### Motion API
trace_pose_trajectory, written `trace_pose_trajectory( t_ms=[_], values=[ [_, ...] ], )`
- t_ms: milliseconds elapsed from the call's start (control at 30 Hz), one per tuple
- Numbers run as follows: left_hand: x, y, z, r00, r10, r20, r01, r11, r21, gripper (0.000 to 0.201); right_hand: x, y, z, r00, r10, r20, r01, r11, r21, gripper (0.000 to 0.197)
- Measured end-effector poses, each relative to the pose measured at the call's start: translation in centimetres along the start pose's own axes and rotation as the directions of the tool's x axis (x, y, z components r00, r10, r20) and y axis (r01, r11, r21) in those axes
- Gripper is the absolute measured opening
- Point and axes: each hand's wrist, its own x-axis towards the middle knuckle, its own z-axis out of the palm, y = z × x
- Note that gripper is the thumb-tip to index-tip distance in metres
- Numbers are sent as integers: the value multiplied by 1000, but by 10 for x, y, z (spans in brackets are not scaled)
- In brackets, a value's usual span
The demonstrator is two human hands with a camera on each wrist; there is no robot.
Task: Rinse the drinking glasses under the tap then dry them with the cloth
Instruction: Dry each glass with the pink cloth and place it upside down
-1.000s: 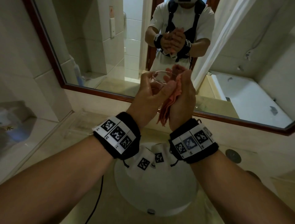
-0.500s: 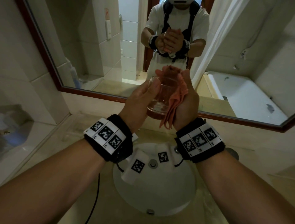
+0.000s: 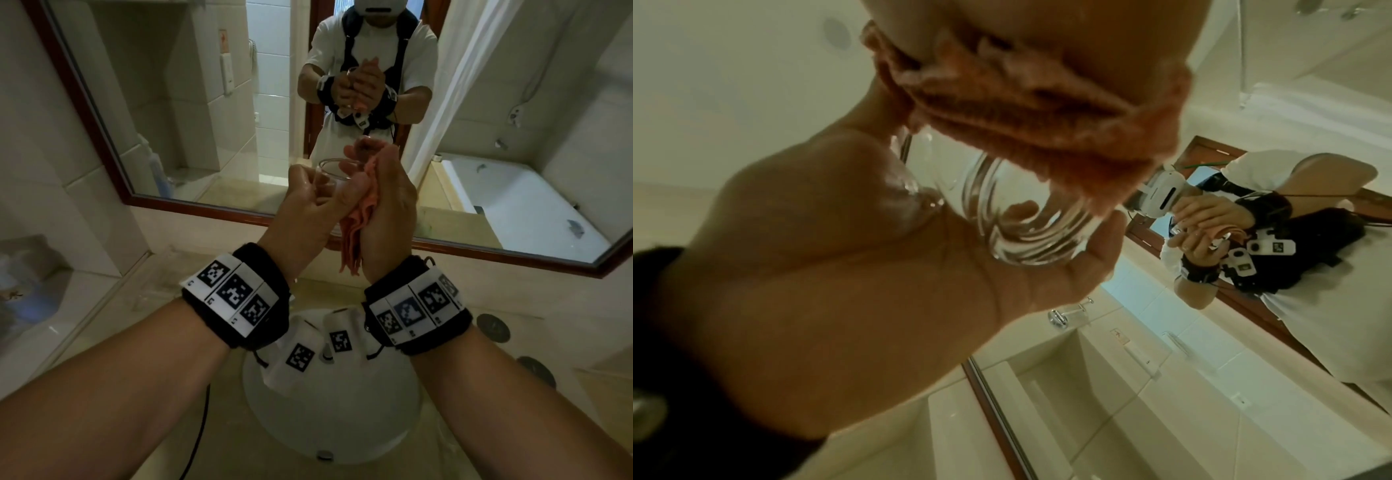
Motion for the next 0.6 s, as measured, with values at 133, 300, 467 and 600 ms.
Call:
trace_pose_trajectory(
  t_ms=[133,300,467,600],
  values=[
    [2,9,3,999,36,22,-34,994,-104,61,6,-15,-11,998,55,38,-58,993,103,44],
    [3,15,7,998,63,25,-58,985,-165,75,11,-25,-11,988,150,24,-152,960,235,59],
    [5,22,12,990,49,135,-17,974,-228,41,18,-29,-23,981,189,30,-189,935,299,54],
    [6,26,22,996,87,9,-85,985,-150,50,19,-37,-25,988,154,-12,-147,959,242,46]
  ],
)
